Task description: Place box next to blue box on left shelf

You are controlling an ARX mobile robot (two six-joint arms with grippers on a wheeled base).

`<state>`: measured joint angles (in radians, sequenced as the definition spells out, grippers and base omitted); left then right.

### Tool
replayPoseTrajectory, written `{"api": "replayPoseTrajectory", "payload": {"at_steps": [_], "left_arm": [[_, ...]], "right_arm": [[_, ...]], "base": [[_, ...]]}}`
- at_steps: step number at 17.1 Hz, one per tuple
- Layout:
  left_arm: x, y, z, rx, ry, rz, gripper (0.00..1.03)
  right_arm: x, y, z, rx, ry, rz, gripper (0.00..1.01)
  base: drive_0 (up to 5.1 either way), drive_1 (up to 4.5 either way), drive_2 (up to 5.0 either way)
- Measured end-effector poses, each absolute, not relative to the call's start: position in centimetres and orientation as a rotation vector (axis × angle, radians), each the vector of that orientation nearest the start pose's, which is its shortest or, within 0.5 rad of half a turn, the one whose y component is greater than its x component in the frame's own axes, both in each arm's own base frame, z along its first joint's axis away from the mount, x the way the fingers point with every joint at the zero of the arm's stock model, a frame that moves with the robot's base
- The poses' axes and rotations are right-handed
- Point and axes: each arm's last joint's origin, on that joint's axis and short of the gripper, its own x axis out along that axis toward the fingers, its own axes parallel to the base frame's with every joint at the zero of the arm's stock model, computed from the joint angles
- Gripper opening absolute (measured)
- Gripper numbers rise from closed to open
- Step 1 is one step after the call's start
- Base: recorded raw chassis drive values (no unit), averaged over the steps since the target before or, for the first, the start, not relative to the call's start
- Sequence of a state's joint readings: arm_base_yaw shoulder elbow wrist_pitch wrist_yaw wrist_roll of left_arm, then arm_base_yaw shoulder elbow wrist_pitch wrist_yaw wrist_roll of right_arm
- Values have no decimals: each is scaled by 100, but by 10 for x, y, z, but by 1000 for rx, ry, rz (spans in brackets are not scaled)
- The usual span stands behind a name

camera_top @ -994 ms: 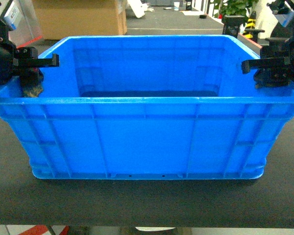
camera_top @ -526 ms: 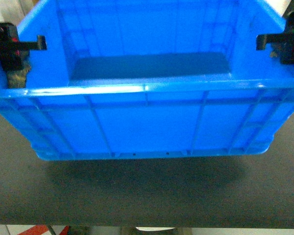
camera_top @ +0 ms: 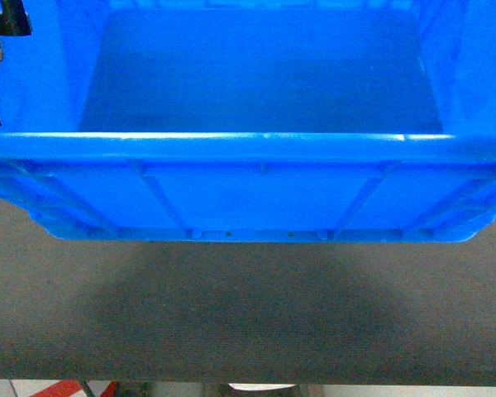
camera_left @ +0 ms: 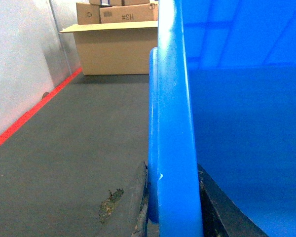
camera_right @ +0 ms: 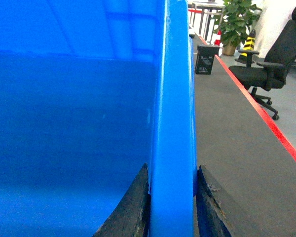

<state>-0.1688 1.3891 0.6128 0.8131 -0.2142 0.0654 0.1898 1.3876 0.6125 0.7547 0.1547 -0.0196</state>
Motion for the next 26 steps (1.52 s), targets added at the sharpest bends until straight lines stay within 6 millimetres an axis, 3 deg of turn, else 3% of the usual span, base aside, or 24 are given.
{"api": "replayPoseTrajectory", "payload": {"at_steps": [3,26], "left_arm": [[277,-43,242,54,-38,37,17],[276,-44,240,55,-29,34,16]], "right_arm": [[270,47,239,-51,-42,23,21],[270,47,238,-67,-36,20,21]], "base": [[0,0,0],[0,0,0]]}}
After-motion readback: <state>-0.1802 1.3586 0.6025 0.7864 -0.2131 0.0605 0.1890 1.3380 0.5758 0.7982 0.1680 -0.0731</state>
